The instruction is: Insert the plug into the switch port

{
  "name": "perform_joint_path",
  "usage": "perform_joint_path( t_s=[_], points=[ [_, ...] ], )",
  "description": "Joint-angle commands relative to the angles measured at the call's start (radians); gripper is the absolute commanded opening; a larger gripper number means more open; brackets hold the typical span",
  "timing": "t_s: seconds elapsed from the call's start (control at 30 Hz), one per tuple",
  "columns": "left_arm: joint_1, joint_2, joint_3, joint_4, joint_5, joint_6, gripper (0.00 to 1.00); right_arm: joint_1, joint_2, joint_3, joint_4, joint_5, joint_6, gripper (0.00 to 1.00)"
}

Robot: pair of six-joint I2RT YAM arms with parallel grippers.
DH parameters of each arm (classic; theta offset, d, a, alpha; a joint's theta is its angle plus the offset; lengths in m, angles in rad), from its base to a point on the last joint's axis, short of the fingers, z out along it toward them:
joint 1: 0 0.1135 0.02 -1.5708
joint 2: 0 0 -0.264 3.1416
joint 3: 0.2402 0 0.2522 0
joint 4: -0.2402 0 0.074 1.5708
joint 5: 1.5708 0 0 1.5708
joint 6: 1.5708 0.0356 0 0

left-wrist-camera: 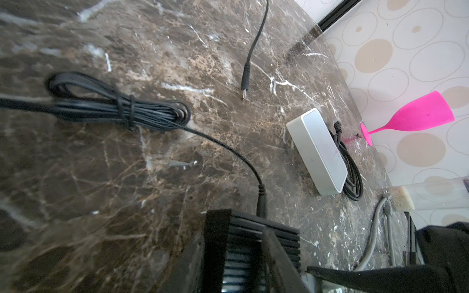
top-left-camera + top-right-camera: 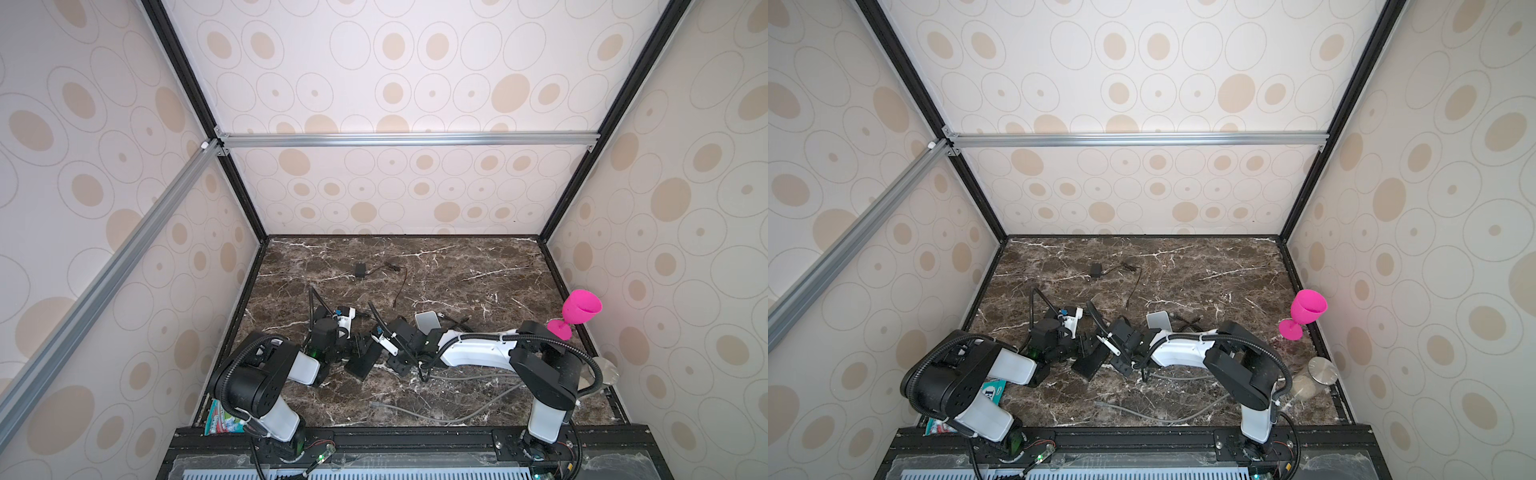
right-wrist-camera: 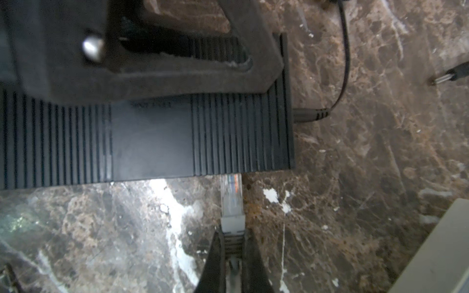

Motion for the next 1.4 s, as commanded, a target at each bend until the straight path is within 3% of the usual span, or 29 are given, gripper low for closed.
perform_joint_path(
  t_s=[0.0, 1.37],
  points=[
    [-0.007, 0.039, -0.005, -0.112, -0.003, 0.001, 0.37, -0.011, 0.026, 0.034, 0.006, -0.008, 0.001, 0.0],
    [-0.009, 0.056, 0.013, -0.149, -0.026, 0.017, 0.37, -0.012, -0.012, 0.054, 0.009, -0.028, -0.011, 0.0]
  ],
)
